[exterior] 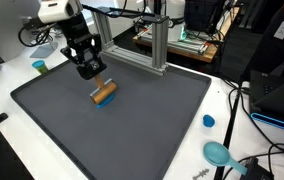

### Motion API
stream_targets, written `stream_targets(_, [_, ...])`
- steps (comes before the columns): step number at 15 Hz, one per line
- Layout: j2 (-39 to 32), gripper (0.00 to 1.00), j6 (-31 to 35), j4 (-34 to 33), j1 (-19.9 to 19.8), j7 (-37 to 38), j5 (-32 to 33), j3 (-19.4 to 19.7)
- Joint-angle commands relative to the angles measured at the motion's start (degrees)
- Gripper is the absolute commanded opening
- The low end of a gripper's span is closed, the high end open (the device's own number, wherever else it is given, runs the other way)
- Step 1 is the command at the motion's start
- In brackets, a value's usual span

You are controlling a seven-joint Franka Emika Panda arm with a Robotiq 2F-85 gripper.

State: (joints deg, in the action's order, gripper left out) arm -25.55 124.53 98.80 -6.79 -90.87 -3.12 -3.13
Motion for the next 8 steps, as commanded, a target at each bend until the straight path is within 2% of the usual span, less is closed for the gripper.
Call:
stream_targets(1, [0.4,0.22,1.3,0.8,-0.8,-1.5,-0.4,-0.5])
stream_targets(5, [-1.1,0.22,-1.0,-0.2,-0.2,-0.1,0.4,-0.3])
stream_targets(6, [-0.9,0.47,0.0,0.0,-0.3,0.1,0.2,-0.2])
stream_targets(8, [-0.9,0.47,0.0,-0.1,-0.2,0.1,0.2,-0.2])
